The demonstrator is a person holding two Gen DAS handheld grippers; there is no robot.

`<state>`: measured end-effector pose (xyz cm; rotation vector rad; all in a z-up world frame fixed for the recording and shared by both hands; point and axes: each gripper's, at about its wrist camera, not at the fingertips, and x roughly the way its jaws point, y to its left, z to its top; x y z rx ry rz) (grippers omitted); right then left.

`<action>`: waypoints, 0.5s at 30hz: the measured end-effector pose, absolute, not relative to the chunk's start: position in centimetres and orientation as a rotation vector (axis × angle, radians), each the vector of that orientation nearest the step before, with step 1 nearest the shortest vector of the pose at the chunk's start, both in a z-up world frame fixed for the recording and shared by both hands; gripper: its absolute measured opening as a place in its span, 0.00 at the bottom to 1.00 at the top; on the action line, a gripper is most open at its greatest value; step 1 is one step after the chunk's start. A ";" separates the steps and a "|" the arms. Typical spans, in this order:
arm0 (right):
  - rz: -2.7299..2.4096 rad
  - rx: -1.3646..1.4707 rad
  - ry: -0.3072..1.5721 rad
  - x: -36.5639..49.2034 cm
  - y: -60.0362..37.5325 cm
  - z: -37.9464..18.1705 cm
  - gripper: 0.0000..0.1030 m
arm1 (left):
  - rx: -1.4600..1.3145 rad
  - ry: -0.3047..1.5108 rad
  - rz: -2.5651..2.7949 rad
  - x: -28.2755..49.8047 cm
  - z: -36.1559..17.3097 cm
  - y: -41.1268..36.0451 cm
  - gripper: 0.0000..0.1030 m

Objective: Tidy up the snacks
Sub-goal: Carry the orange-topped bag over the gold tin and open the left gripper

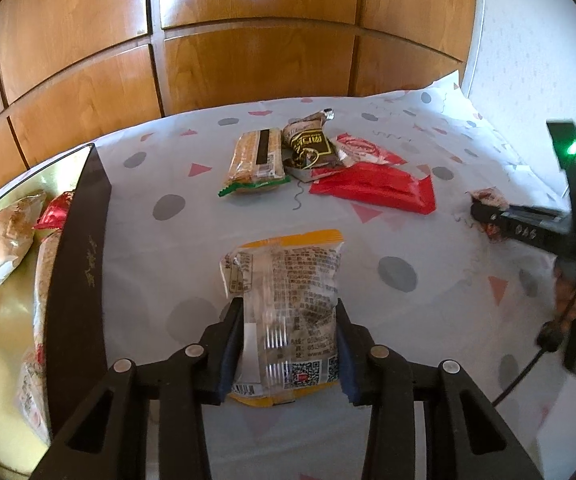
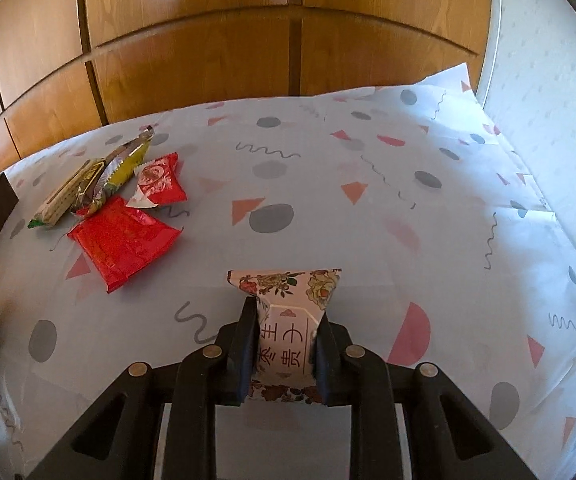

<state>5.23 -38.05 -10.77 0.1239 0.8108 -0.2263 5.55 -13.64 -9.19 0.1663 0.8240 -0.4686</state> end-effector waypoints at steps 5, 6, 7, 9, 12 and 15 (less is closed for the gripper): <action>-0.226 0.131 0.799 5.2 -38.1 -10.9 0.24 | 0.138 0.798 -0.487 4.4 -6.9 -13.4 0.39; -0.226 0.131 0.798 5.2 -38.1 -10.9 0.24 | 0.132 0.793 -0.486 4.3 -6.4 -13.3 0.39; -0.228 0.129 0.797 5.2 -38.1 -10.9 0.24 | 0.122 0.785 -0.484 4.1 -5.8 -13.2 0.39; -0.231 0.125 0.796 5.1 -38.0 -10.9 0.24 | 0.108 0.776 -0.482 4.0 -4.9 -12.8 0.39; -0.235 0.118 0.796 5.0 -37.9 -10.8 0.24 | 0.100 0.759 -0.473 3.7 -3.6 -12.1 0.39; -0.240 0.110 0.796 5.0 -37.7 -10.8 0.24 | 0.083 0.758 -0.458 3.6 -2.8 -11.4 0.39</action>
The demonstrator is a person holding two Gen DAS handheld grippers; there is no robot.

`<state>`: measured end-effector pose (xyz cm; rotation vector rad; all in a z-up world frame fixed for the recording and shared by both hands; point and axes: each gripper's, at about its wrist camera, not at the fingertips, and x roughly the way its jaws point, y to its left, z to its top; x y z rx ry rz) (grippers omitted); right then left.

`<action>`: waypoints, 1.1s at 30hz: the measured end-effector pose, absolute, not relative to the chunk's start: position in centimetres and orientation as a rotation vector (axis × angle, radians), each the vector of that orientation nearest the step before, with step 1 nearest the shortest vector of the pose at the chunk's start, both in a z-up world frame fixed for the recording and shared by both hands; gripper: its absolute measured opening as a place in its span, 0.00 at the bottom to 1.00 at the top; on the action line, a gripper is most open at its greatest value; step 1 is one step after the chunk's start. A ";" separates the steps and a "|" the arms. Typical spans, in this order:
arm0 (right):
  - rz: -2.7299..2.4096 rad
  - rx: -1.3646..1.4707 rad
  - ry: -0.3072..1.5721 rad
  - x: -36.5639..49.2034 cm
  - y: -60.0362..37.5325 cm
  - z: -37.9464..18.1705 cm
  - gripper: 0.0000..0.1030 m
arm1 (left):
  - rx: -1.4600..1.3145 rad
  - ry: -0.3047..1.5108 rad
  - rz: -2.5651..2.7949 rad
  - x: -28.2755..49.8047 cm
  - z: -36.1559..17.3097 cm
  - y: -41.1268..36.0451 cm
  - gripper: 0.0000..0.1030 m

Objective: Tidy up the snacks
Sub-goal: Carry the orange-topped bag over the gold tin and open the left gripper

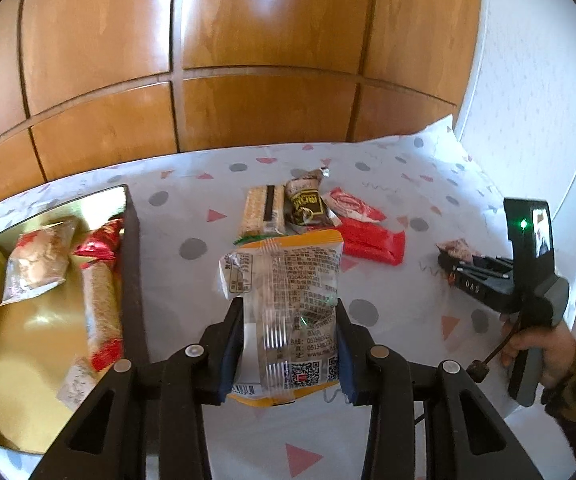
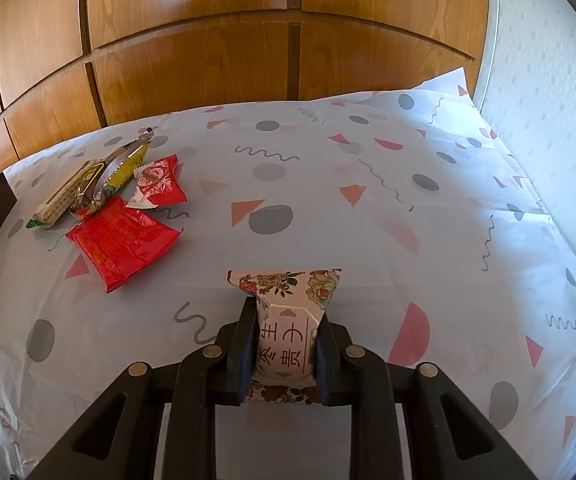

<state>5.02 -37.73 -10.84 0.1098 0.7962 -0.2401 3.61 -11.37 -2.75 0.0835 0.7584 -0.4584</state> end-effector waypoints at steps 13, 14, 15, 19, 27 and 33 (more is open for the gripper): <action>-0.254 0.096 0.797 5.0 -37.4 -10.8 0.24 | -0.009 0.752 -0.389 4.3 -0.4 -6.1 0.39; -0.253 0.101 0.796 5.0 -37.4 -10.9 0.24 | -0.038 0.750 -0.369 4.6 -0.1 -4.7 0.39; -0.251 0.106 0.795 5.0 -37.5 -10.9 0.24 | -0.059 0.750 -0.353 4.8 0.1 -3.7 0.39; -0.248 0.110 0.793 5.0 -37.6 -10.9 0.24 | -0.201 0.789 -0.228 6.4 0.2 3.0 0.39; -0.241 0.120 0.788 4.9 -37.8 -10.8 0.24 | -0.395 0.946 -0.057 9.5 -3.4 10.5 0.39; -0.230 0.132 0.783 4.9 -38.0 -10.9 0.24 | -0.354 0.992 -0.075 12.2 -4.6 8.4 0.40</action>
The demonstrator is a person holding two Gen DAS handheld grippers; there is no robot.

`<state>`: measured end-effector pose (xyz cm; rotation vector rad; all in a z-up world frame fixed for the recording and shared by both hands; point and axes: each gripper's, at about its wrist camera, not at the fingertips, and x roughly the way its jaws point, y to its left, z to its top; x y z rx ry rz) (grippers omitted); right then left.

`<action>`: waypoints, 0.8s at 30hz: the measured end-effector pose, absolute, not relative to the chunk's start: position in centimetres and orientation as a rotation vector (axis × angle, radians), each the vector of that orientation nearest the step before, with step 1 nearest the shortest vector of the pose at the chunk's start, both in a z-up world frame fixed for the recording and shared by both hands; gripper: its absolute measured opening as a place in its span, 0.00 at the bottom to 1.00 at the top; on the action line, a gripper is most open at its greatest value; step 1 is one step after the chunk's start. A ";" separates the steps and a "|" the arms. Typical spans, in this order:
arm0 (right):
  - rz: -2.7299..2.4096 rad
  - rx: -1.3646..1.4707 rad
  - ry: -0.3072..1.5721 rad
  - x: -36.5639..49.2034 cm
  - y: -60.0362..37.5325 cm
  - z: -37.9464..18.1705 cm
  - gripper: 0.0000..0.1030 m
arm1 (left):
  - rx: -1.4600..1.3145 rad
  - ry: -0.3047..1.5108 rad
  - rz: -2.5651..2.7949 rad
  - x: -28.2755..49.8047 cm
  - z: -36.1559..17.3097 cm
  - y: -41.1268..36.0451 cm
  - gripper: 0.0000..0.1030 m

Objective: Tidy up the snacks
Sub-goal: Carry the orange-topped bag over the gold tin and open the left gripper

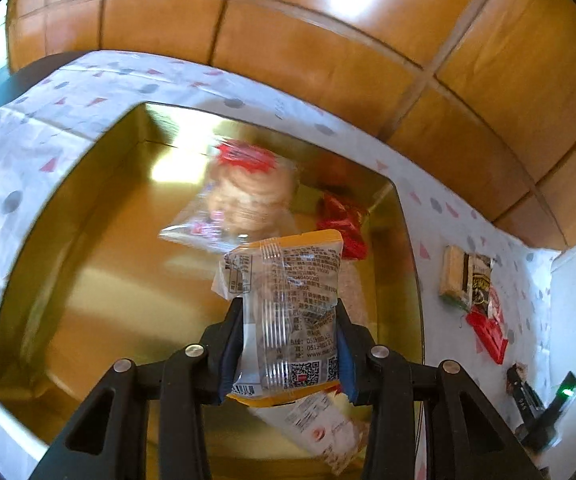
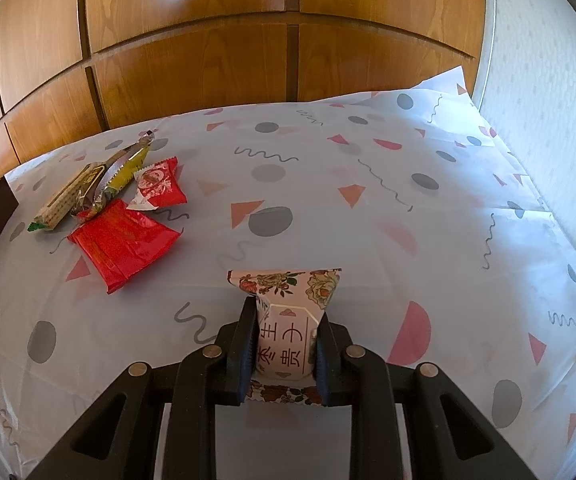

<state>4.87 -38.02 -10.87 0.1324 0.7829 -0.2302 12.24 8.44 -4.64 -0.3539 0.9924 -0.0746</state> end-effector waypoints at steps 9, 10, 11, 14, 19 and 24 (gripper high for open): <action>-0.223 0.144 0.778 4.9 -38.1 -10.9 0.25 | -0.292 1.034 -0.060 14.0 -6.7 6.4 0.58; -0.223 0.144 0.778 4.9 -38.1 -10.9 0.25 | -0.283 1.020 -0.050 13.5 -6.5 6.4 0.58; -0.224 0.144 0.778 4.9 -38.1 -10.9 0.25 | -0.263 1.004 -0.032 13.0 -6.3 6.4 0.58; -0.224 0.143 0.778 4.9 -38.2 -10.9 0.25 | -0.239 0.967 -0.001 11.7 -5.7 6.4 0.58; -0.228 0.136 0.779 4.8 -38.1 -10.9 0.25 | -0.232 0.919 0.033 9.7 -4.7 6.6 0.58; -0.238 0.116 0.787 5.0 -37.9 -10.8 0.24 | -0.173 0.872 0.068 7.7 -3.7 6.3 0.58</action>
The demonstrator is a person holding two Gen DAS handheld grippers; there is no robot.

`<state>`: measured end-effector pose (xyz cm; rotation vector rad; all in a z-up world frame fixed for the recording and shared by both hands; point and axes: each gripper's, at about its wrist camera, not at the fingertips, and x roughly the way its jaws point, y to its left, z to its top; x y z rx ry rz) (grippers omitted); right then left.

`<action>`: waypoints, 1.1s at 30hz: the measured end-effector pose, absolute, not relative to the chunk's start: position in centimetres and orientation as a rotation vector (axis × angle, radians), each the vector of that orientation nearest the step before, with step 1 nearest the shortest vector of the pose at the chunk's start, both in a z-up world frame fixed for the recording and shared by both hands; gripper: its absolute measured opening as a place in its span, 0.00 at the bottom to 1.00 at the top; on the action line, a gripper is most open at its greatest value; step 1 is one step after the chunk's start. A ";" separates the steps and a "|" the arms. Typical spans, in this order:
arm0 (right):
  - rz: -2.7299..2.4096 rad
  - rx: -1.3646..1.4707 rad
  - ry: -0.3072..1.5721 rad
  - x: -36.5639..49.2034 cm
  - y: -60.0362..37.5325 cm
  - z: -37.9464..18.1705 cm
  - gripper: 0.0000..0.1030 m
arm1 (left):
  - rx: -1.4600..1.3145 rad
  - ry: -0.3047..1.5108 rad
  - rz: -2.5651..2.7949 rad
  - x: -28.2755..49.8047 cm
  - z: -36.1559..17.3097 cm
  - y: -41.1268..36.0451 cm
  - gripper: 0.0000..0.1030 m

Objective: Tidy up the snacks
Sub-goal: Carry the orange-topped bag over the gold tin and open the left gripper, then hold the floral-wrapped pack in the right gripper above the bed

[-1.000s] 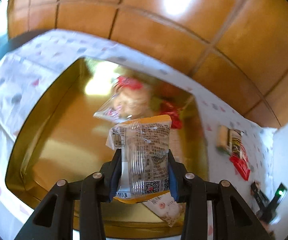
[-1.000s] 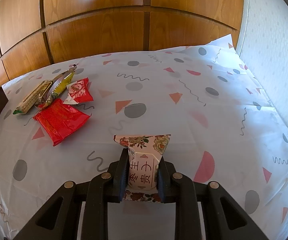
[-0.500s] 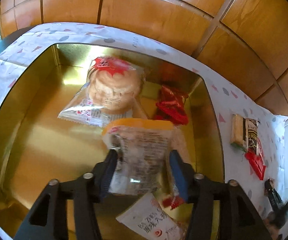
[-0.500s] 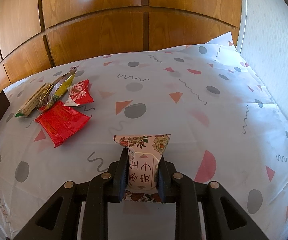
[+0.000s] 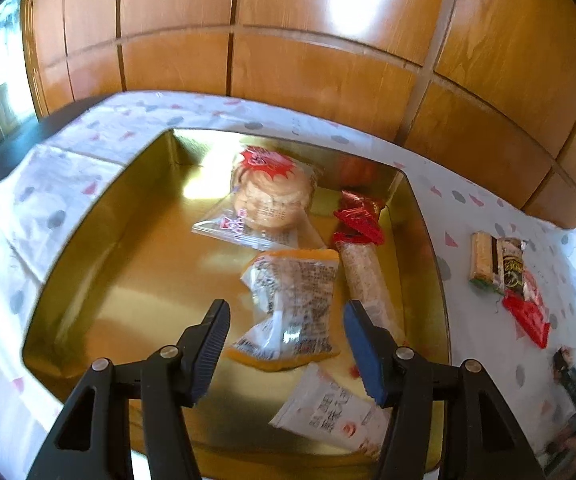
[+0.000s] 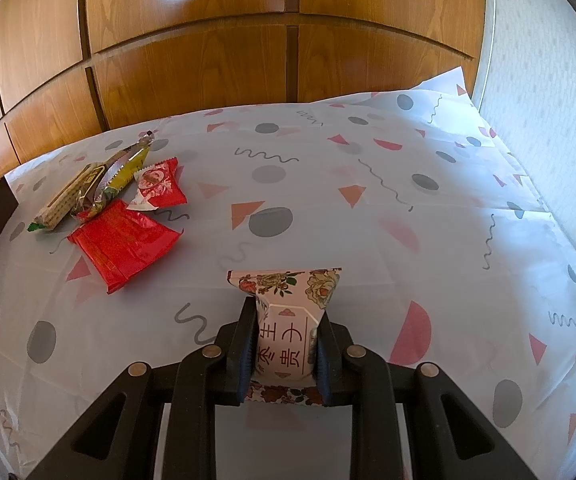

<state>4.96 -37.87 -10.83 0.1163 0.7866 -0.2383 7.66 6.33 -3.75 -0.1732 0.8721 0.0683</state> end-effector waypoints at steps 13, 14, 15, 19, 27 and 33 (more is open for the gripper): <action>-0.271 0.073 0.814 5.3 -37.2 -10.7 0.24 | -0.046 0.758 0.116 4.2 -2.3 7.1 0.63; -0.275 0.070 0.815 5.3 -37.1 -10.7 0.24 | -0.049 0.752 0.120 4.1 -2.2 7.3 0.64; -0.279 0.066 0.814 5.3 -37.0 -10.7 0.24 | -0.053 0.746 0.125 3.9 -2.2 7.5 0.64; -0.285 0.059 0.812 5.3 -36.9 -10.7 0.25 | -0.075 0.729 0.136 3.3 -2.0 8.3 0.65; -0.293 0.057 0.809 5.2 -36.9 -10.8 0.25 | -0.096 0.707 0.138 2.6 -1.7 8.9 0.66; -0.301 0.054 0.809 5.1 -36.8 -10.8 0.25 | -0.095 0.695 0.134 2.2 -1.4 8.9 0.66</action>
